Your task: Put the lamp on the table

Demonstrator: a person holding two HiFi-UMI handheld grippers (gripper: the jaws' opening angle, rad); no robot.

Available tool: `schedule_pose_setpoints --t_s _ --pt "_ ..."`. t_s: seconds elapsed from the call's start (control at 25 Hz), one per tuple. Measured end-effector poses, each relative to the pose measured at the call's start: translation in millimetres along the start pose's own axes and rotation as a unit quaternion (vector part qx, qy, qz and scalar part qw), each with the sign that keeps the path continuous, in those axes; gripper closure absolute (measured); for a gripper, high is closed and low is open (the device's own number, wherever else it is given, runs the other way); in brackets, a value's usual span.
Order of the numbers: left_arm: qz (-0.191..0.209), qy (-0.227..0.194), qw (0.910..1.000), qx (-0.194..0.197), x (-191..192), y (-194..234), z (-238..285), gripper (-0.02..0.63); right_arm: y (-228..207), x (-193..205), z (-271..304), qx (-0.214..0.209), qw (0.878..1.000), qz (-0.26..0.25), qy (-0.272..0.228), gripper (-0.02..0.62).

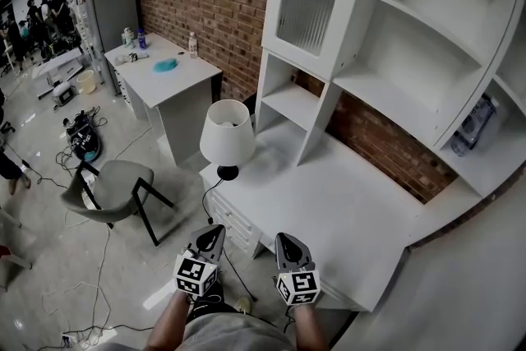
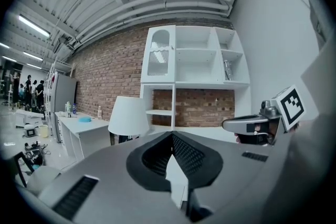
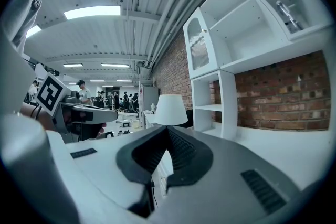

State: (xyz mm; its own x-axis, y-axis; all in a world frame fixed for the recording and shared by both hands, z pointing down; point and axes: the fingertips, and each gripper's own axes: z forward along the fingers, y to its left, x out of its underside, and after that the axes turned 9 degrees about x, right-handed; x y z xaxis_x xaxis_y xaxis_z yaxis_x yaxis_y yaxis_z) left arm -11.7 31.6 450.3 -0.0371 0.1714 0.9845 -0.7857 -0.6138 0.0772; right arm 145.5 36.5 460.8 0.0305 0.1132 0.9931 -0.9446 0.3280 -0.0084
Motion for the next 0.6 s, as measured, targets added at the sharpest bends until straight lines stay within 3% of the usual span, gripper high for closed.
schedule_pose_setpoints --t_s 0.6 --pt "0.001 0.008 0.9999 0.008 6.7 -4.3 4.0 0.601 -1.5 10.2 -1.6 -0.001 1.000 0.008 0.009 0.572"
